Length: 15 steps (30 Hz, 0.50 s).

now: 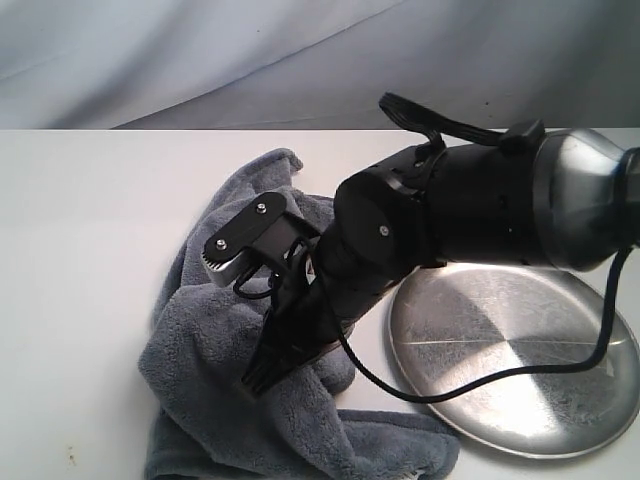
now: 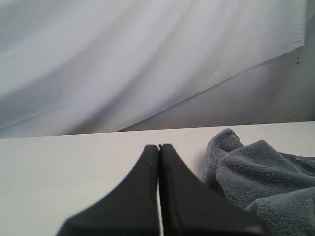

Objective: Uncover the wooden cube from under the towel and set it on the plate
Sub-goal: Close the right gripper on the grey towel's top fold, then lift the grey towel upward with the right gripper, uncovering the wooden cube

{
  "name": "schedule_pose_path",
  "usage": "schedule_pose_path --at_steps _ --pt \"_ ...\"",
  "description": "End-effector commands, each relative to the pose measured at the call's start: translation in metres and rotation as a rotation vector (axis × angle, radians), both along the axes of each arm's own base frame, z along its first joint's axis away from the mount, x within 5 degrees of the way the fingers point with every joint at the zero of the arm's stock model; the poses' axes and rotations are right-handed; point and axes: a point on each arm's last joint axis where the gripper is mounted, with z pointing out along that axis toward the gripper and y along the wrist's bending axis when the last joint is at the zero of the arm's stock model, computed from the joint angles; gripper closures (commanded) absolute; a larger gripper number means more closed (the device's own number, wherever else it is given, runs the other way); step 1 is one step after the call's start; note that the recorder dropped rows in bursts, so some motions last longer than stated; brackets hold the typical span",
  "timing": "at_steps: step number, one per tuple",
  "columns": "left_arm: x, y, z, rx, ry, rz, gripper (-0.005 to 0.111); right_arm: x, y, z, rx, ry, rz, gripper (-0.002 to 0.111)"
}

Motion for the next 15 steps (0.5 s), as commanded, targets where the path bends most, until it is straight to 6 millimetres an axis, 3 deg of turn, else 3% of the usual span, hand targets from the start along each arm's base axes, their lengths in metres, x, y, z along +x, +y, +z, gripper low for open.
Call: schedule_pose_path --at_steps 1,5,6,8,15 --pt "0.000 0.000 0.000 -0.005 -0.010 0.003 0.107 -0.004 0.002 0.024 0.114 0.005 -0.047 0.108" --pt "0.000 0.000 0.000 -0.005 -0.010 0.003 0.107 -0.004 -0.002 0.060 0.259 -0.100 -0.059 0.108" --pt "0.000 0.000 0.000 -0.005 -0.010 0.003 0.107 -0.002 -0.005 0.081 0.331 -0.190 -0.051 0.108" --pt "0.000 0.000 0.000 -0.005 -0.010 0.003 0.107 -0.002 -0.009 0.098 0.390 -0.265 -0.048 0.108" --pt "0.000 0.000 0.000 -0.005 -0.010 0.003 0.107 0.002 -0.010 0.119 0.501 -0.417 -0.033 0.108"
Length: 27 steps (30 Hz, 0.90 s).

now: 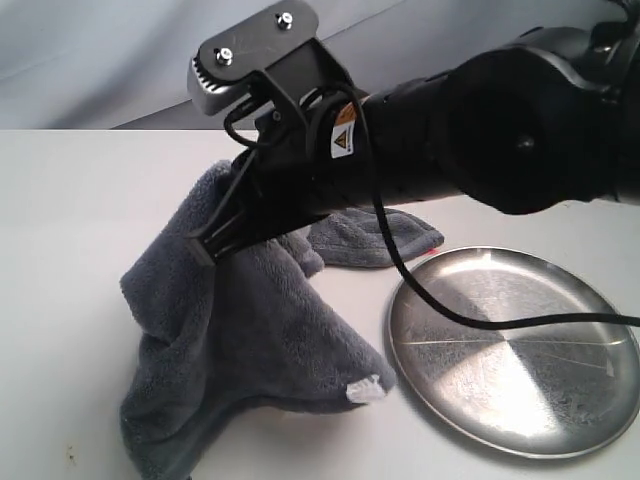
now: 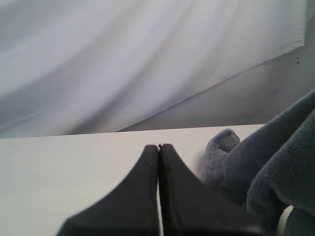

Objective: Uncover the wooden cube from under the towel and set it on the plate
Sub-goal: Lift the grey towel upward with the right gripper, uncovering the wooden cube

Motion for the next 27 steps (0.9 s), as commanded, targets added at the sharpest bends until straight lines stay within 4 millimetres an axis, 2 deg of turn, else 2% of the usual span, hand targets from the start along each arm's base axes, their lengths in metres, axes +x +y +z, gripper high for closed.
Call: schedule_pose_path --at_steps 1,4,10,19,27 --pt "0.000 0.000 0.000 -0.005 -0.010 0.003 0.107 0.004 0.001 0.012 0.039 -0.121 0.014 0.108" --pt "0.000 0.000 0.000 -0.005 -0.010 0.003 0.107 0.012 -0.003 0.015 0.060 -0.168 -0.004 0.108" --pt "0.000 0.000 0.000 -0.005 -0.010 0.003 0.107 0.042 -0.020 0.026 0.186 -0.199 -0.132 0.108" --pt "0.000 0.000 0.000 -0.005 -0.010 0.003 0.107 0.070 -0.041 0.040 0.296 -0.312 -0.228 0.108" --pt "0.000 0.000 0.000 -0.005 -0.010 0.003 0.107 0.090 -0.066 0.030 0.216 -0.254 -0.318 0.108"
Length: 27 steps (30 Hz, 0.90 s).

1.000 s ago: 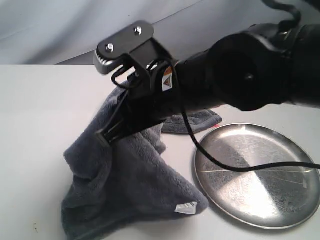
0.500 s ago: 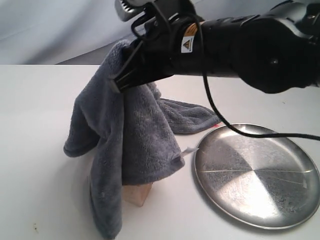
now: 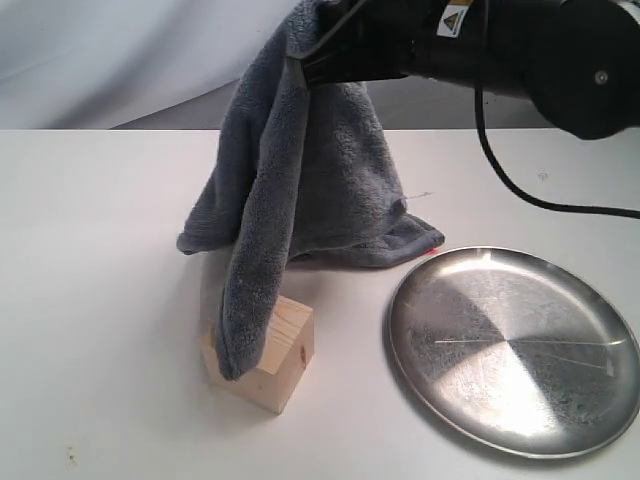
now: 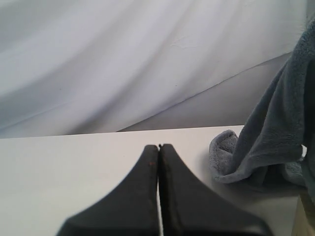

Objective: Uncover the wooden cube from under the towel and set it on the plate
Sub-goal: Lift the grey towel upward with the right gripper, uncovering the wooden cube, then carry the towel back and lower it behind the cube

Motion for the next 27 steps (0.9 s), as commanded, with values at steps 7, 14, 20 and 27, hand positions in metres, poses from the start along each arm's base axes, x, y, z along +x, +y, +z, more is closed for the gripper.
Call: schedule_pose_path --at_steps 7,14,20,27 --pt "0.000 0.000 0.000 -0.005 -0.010 0.003 0.107 0.026 -0.013 -0.041 -0.137 0.164 -0.070 0.108" --pt "0.000 0.000 0.000 -0.005 -0.010 0.003 0.107 0.047 -0.001 -0.067 -0.030 0.142 -0.107 0.108" --pt "0.000 0.000 0.000 -0.005 -0.010 0.003 0.107 0.064 -0.004 -0.082 -0.022 0.069 -0.156 0.108" --pt "0.000 0.000 0.000 -0.005 -0.010 0.003 0.107 0.077 -0.021 -0.069 0.038 -0.070 -0.309 0.108"
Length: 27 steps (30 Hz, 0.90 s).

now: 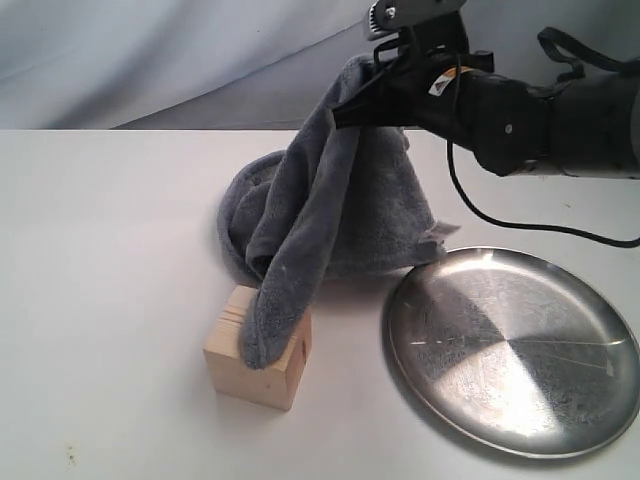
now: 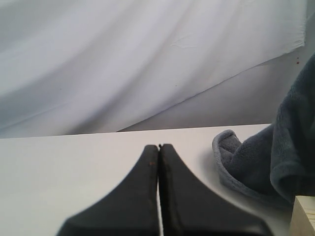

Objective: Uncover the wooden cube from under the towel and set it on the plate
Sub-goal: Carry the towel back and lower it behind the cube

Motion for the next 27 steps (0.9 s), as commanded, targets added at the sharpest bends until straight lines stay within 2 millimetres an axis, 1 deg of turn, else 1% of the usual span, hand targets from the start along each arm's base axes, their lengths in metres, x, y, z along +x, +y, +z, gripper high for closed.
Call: schedule_pose_path --at_steps 1,4,7,10,13,18,21,27 --pt "0.000 0.000 0.000 -0.005 -0.010 0.003 0.107 0.007 -0.010 0.013 0.011 -0.104 -0.083 0.108" --pt "0.000 0.000 0.000 -0.005 -0.010 0.003 0.107 0.008 -0.011 0.015 -0.093 -0.179 -0.067 0.108" --pt "0.000 0.000 0.000 -0.005 -0.010 0.003 0.107 0.010 -0.014 0.019 -0.122 -0.240 -0.101 0.108" --pt "0.000 0.000 0.000 -0.007 -0.010 0.003 0.107 0.010 -0.015 0.017 -0.114 -0.208 -0.106 0.108" --pt "0.000 0.000 0.000 -0.007 -0.010 0.003 0.107 0.009 -0.009 0.003 -0.142 -0.141 -0.066 0.108" --pt "0.000 0.000 0.000 -0.007 -0.010 0.003 0.107 0.008 -0.002 -0.026 -0.201 0.007 0.002 0.108" --pt "0.000 0.000 0.000 -0.005 -0.010 0.003 0.107 0.009 0.000 -0.036 -0.228 0.023 0.020 0.108" --pt "0.000 0.000 0.000 -0.005 -0.010 0.003 0.107 0.009 0.001 -0.046 -0.240 0.062 0.030 0.108"
